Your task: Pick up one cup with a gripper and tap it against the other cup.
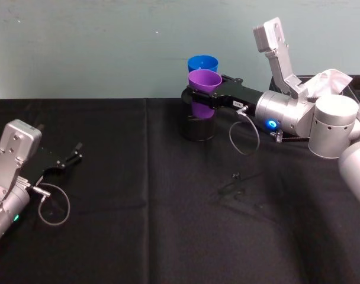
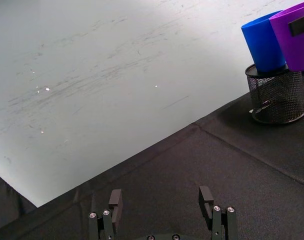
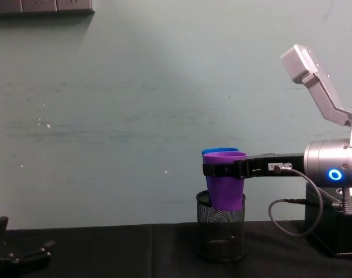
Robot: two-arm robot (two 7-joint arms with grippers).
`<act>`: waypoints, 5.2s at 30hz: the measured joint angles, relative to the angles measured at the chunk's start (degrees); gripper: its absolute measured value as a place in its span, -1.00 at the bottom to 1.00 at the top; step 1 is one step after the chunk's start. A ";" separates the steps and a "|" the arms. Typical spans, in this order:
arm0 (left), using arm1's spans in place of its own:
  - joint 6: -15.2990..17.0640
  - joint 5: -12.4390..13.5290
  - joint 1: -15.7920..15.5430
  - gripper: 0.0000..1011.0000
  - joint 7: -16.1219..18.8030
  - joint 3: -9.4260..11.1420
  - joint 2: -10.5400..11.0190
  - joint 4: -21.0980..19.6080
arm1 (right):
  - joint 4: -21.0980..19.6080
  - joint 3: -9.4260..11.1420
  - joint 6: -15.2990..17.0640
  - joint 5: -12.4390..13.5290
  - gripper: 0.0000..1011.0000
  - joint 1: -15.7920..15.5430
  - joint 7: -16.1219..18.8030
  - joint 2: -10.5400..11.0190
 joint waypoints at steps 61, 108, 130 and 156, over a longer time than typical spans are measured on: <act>0.00 0.00 0.00 0.98 0.00 0.00 0.00 0.00 | -17.45 3.57 -7.87 -0.04 0.43 -22.16 -5.10 7.05; 0.00 0.00 0.00 0.98 0.00 0.00 0.00 0.00 | -18.19 6.68 -10.44 -1.09 0.98 -25.17 -4.07 5.31; 0.00 0.00 0.00 0.98 0.00 0.00 0.00 0.00 | -25.18 13.36 -8.46 -7.28 0.98 -29.61 -20.97 5.00; 0.00 0.00 0.00 0.98 0.00 0.00 0.00 0.00 | -26.70 14.45 -3.83 -16.81 0.98 -31.46 -28.80 4.14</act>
